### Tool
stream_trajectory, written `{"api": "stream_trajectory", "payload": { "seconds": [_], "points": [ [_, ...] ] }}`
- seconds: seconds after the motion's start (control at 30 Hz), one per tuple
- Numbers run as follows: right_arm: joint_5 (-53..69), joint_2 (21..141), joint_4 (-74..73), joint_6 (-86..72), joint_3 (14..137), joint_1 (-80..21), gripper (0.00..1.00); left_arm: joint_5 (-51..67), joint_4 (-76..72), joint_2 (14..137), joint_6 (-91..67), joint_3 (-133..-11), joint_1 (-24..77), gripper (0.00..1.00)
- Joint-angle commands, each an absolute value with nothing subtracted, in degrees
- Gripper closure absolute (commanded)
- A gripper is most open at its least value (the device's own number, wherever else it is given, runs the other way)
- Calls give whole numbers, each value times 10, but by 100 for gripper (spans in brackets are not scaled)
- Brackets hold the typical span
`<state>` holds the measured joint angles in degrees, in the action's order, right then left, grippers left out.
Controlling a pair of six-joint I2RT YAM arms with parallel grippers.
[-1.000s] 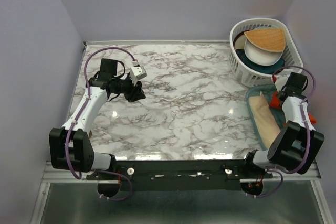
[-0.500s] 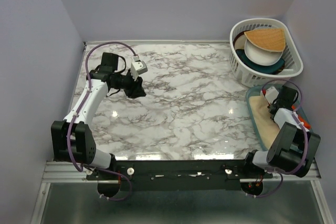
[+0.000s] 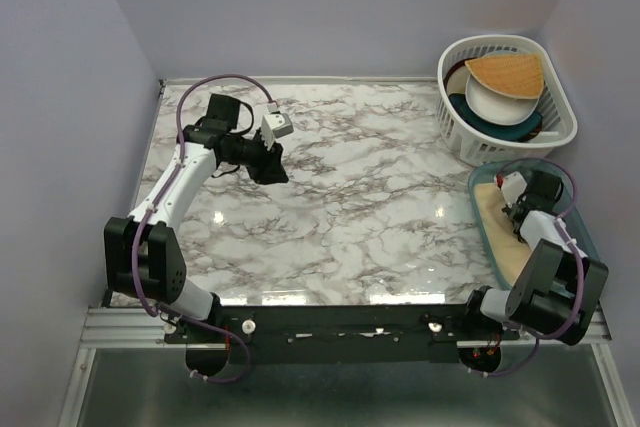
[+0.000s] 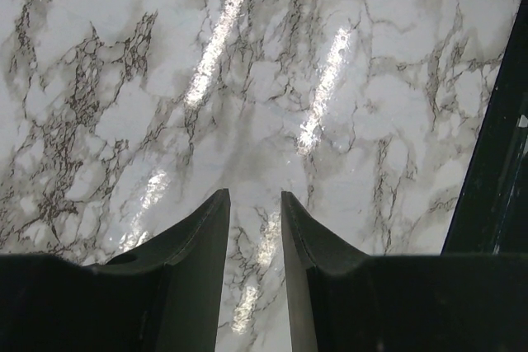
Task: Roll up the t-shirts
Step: Place the T-shirt in the bin.
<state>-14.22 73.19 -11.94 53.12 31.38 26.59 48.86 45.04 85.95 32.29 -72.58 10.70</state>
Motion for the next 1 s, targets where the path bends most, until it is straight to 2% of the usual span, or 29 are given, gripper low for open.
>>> {"api": "stream_trajectory", "payload": {
  "seconds": [0.0, 0.1, 0.13, 0.17, 0.2, 0.57, 0.67, 0.87, 0.9, 0.93, 0.97],
  "points": [
    [-51, 775, -256, 428, 367, 262, 97, 483, 446, 867, 306, -750, 124, 58],
    [-37, 792, -303, 414, 399, 262, 84, 475, 458, 873, 321, -758, 127, 58],
    [-37, 793, -314, 412, 408, 262, 59, 472, 461, 875, 323, -760, 127, 58],
    [-34, 790, -324, 411, 419, 262, 39, 468, 463, 876, 330, -763, 127, 58],
    [-33, 774, -341, 414, 423, 262, 1, 467, 467, 878, 333, -767, 127, 58],
    [34, 608, -469, 448, 482, 262, 0, 455, 480, 884, 365, -792, 127, 58],
    [61, 599, -484, 457, 505, 262, 0, 452, 509, 896, 397, -815, 127, 57],
    [25, 624, -404, 441, 500, 262, 0, 381, 547, 933, 423, -867, 125, 57],
    [25, 637, -384, 436, 500, 263, 2, 370, 542, 935, 417, -869, 125, 57],
    [26, 643, -379, 434, 500, 262, 15, 360, 538, 933, 411, -867, 124, 58],
    [25, 649, -374, 432, 501, 263, 22, 352, 534, 930, 410, -865, 124, 58]
  ]
}}
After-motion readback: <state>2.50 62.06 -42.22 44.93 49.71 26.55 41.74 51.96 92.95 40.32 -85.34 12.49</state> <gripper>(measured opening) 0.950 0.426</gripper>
